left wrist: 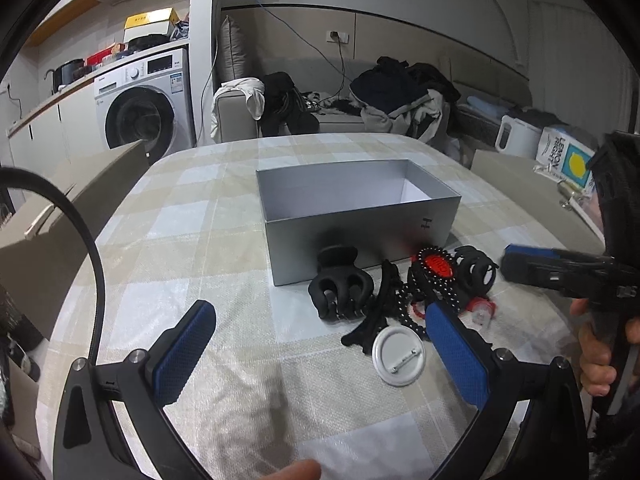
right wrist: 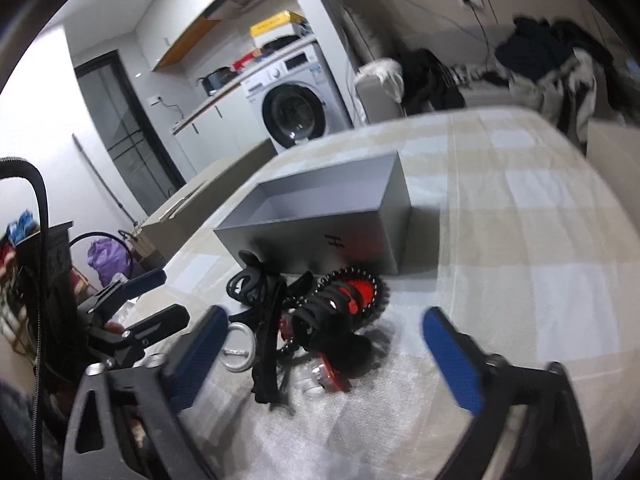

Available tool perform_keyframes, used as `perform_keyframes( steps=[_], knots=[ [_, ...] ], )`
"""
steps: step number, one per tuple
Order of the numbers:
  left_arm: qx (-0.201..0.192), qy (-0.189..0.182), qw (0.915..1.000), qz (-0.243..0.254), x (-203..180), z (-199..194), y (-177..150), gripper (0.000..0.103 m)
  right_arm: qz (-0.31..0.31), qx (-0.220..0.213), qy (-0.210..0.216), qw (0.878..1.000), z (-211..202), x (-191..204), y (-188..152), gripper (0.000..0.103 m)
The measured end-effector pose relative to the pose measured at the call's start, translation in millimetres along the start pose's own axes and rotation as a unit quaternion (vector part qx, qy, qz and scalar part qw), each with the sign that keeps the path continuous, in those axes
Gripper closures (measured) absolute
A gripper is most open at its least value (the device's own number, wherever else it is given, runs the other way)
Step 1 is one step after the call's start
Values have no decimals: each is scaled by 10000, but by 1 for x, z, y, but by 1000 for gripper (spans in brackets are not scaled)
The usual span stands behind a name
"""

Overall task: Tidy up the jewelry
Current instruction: 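Grasp the black claw clip with the left tool while the right tool grasps the black coiled hair tie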

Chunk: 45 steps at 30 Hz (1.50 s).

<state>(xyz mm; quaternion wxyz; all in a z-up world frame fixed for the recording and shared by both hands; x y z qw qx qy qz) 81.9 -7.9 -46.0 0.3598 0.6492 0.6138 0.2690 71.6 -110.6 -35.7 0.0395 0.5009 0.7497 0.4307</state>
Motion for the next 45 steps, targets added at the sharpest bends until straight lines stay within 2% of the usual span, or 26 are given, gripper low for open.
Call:
perform_keyframes(
  steps=[4,7,9,11,15,20,26,29,33,35,38,45],
  knots=[
    [82,-15,9999,-81,1,6,2,1,183,162,170,9996,9,-1,0,38],
    [149,66,9998,-122,6,8,3,1,151,211,188,9995,12,1,-1,42],
    [245,-6,9995,-199,8,12,4,3,121,258,215,9994,13,3,-3,58],
    [339,-97,9990,-286,9,16,5,7,99,301,190,9993,13,4,-5,66],
    [509,-250,9977,-368,9,25,3,18,119,44,292,9995,4,4,-1,67],
    [600,-297,9974,-284,5,28,0,18,318,-210,462,9982,-6,0,5,67],
    [746,-395,9956,-400,5,34,0,20,375,-303,538,9974,-11,0,7,67],
    [861,-350,9950,-365,6,40,-1,35,389,-295,577,9971,-11,0,7,67],
    [982,-497,9928,-475,7,42,-6,46,363,-296,562,9973,-12,1,6,67],
    [980,-621,9917,-554,5,41,-5,46,366,-298,558,9973,-12,1,6,67],
    [1014,-695,9902,-657,5,40,-7,61,393,-297,580,9971,-12,2,6,67],
    [846,-710,9920,-618,2,26,-4,61,403,-287,618,9969,-10,0,7,67]
  ],
)
Point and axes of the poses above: each gripper's, at about its wrist camera, not at the fingertips, and z roughly the way its jaws point, x to its left, y to its top, the point moved 9 cm from there along z, roughly the way its jaws point, and after that the axes turned 5 degrees about -y, right-handed, at the moved point
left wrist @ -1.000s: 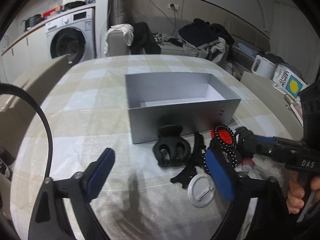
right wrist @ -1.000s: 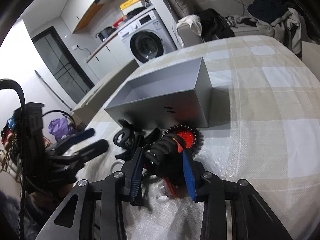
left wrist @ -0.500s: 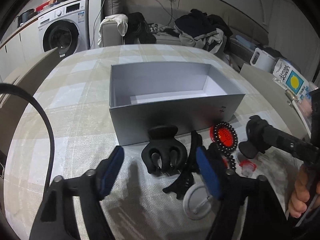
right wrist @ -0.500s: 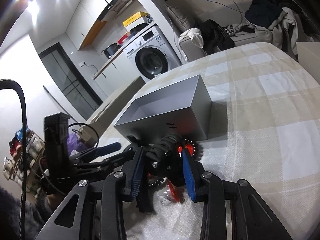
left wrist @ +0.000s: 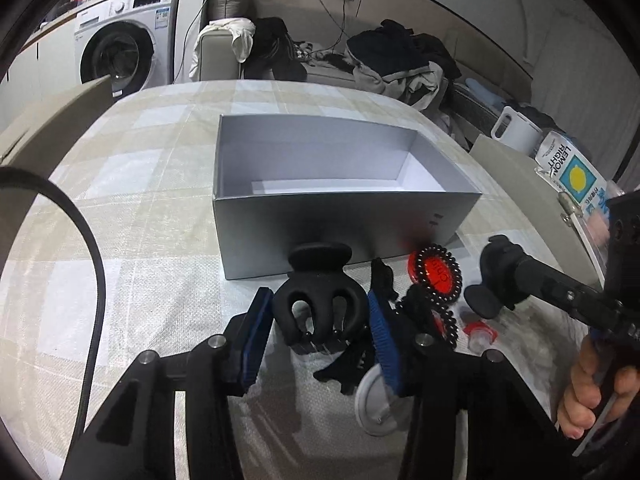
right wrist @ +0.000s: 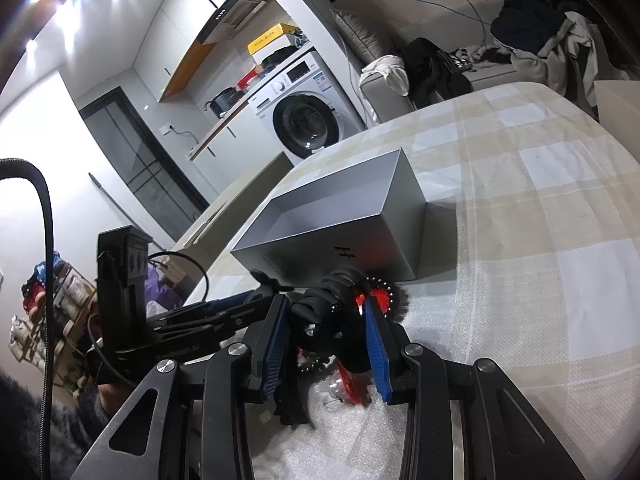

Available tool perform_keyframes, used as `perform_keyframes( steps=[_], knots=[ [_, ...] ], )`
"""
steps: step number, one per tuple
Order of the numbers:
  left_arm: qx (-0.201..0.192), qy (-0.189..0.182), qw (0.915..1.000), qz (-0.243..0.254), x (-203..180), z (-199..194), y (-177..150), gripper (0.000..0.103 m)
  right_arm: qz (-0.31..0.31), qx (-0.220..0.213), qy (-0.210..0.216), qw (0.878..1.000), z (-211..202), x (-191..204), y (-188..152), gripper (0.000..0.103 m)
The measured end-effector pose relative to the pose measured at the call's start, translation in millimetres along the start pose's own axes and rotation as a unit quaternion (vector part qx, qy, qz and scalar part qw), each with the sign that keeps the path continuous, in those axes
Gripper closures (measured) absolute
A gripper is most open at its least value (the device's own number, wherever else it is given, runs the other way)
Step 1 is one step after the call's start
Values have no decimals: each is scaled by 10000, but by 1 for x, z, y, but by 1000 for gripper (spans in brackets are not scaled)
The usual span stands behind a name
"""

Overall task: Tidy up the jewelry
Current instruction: 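Grasp the black claw clip with the left tool while the right tool grasps the black coiled hair tie, then carry the claw clip and hair tie into the grey box and open both tools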

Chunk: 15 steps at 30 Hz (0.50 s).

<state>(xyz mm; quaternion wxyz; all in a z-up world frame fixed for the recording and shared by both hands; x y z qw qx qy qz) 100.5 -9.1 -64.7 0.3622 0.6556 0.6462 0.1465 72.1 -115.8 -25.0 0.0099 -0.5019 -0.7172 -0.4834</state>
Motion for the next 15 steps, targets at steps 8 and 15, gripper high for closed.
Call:
perform_keyframes(
  steps=[8,15],
  knots=[
    [-667,-101,9963,536,-12,-40,9,61,80,-101,119,9998,-4,-1,2,67],
    [-989,193,9925,692,-3,-50,36,61,213,-278,220,9991,-14,6,18,67]
  ],
)
Point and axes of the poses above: each gripper's, at about its wrist camera, not at the fingertips, and z roughly the way its jaws point, x to its left, y to its top, the point moved 9 cm from there along z, roughly the way its jaws point, and after that the axes turned 5 degrees about -y, right-handed, at the moved point
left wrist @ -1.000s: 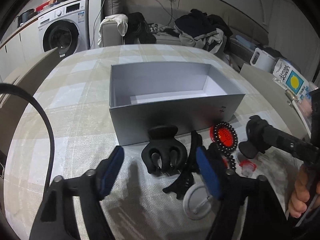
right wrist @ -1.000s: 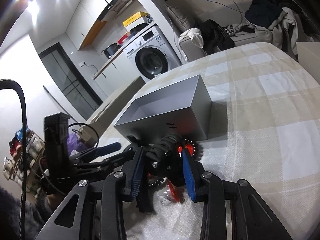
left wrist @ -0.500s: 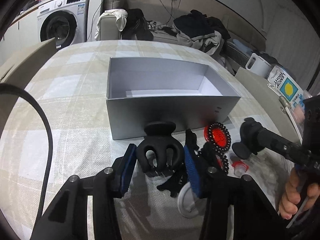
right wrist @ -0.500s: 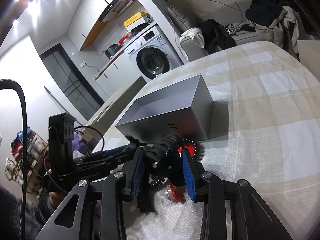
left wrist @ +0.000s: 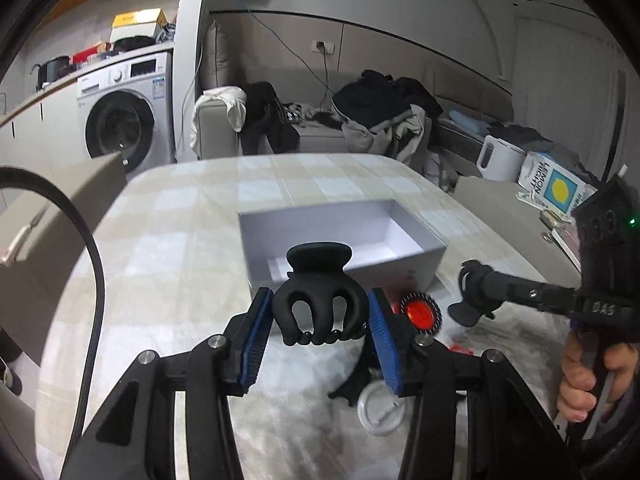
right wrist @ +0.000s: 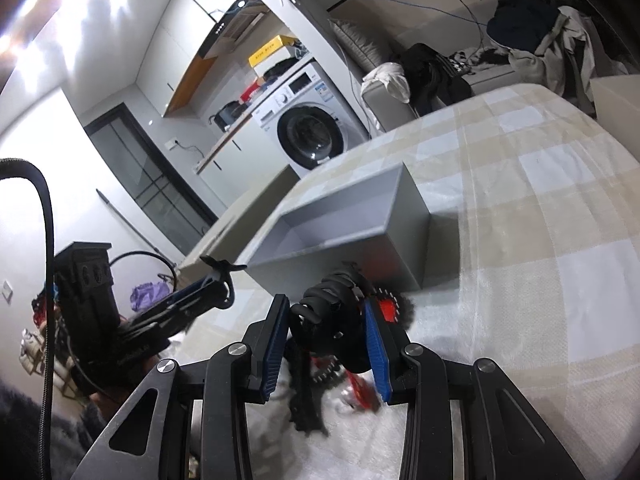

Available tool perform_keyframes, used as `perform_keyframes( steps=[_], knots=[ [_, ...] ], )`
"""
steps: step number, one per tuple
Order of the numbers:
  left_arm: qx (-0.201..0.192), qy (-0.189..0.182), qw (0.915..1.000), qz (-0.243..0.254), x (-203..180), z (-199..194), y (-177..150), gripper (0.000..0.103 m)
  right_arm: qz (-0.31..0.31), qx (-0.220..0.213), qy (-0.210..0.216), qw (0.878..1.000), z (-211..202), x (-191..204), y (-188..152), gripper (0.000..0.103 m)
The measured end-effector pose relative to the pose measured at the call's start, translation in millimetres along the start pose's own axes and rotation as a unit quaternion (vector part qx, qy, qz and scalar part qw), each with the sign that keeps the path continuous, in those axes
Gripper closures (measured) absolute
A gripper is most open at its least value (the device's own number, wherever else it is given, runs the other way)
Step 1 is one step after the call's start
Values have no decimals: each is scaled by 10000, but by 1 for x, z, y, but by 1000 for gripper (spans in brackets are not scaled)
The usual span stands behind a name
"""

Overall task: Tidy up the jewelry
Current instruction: 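Carry the claw clip and hair tie into the grey box and open both tools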

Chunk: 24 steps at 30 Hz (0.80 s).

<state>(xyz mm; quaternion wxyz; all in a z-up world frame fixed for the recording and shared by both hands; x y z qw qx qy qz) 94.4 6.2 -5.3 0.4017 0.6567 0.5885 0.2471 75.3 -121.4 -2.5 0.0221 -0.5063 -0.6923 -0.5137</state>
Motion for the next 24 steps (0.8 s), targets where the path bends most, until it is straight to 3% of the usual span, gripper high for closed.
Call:
perform_keyframes(
  steps=[11,18,24],
  knots=[
    [-92,-11,9999,-101,15,14,17,61,94,-188,-149,9997,13,13,46,67],
    [40,248,9991,-333,24,30,20,61,103,-123,-197,9997,26,11,58,67],
    [65,410,9989,-229,22,37,23,61,67,-13,-246,9997,38,10,64,67]
  ],
)
Point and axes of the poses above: each gripper's, at about its wrist camera, not at the fingertips, and z roughly the way its jaws point, x to its left, y to its top, the point moved 9 cm from there along z, roughly the way its jaws point, and after that the axes turned 5 degrees about -y, right-handed, at the moved point
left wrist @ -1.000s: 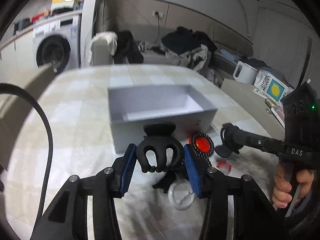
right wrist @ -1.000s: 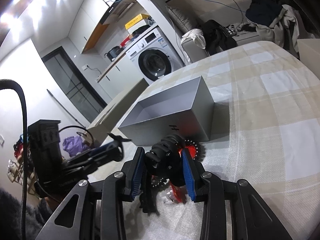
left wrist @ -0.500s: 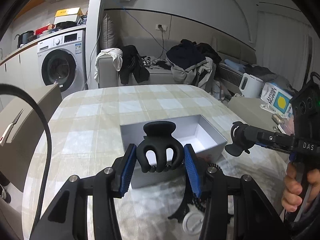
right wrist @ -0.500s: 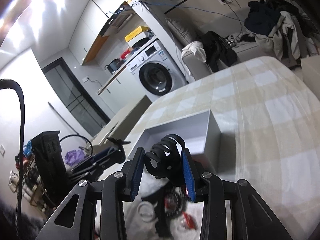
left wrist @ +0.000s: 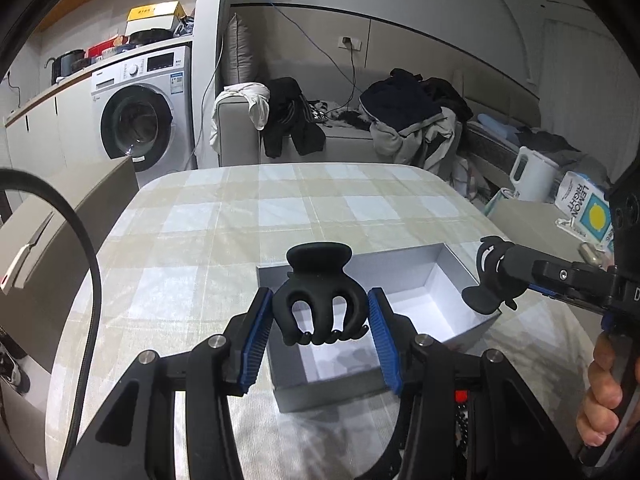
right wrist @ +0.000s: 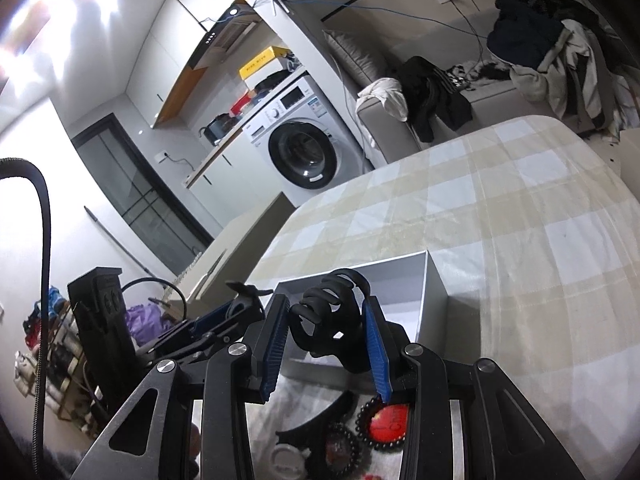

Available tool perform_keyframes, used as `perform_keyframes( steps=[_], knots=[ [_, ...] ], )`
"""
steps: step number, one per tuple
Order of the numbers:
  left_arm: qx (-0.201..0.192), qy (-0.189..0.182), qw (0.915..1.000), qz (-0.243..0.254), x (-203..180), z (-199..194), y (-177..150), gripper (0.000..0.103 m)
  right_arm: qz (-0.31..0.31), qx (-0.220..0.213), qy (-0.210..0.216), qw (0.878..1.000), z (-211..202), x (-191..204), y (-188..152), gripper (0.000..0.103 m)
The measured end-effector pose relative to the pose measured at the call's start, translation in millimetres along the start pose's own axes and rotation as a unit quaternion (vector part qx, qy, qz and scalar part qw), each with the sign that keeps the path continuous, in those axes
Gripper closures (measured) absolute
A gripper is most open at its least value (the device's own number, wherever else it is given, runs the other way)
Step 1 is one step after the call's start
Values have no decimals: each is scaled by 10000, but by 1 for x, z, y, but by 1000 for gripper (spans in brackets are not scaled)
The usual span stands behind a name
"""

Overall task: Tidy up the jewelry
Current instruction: 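Carry the claw clip and hair tie into the grey box and open both tools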

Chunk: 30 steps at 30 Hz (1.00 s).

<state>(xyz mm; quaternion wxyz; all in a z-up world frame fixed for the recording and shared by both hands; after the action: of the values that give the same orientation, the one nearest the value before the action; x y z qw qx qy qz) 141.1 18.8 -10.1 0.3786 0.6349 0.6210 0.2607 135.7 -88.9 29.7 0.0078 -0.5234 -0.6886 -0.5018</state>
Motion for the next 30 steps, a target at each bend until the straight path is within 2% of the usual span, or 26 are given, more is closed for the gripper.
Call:
perform_keyframes(
  steps=[11,17,30],
  knots=[
    [232,-23,9997,41,4,14,-8,61,11,378,-71,9993,28,-2,-5,67],
    [266,110,9994,178,7,18,-7,61,-126,517,-264,9982,41,0,-5,67],
    [410,-58,9989,210,4,26,-10,61,-19,804,-501,9955,68,-6,-4,67]
  ],
)
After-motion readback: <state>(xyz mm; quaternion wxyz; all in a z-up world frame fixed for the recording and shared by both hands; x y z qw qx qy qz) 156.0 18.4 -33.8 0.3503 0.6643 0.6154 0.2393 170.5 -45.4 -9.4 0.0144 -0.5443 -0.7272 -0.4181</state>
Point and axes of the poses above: each gripper's, at about its wrist camera, not at the fingertips, and z roughly the way its jaws point, x to its left, y to its top, the point moved 9 cm from there along z, roughly the way its jaws point, and after that the axes turned 5 degrees about -y, right-handed, at the moved point
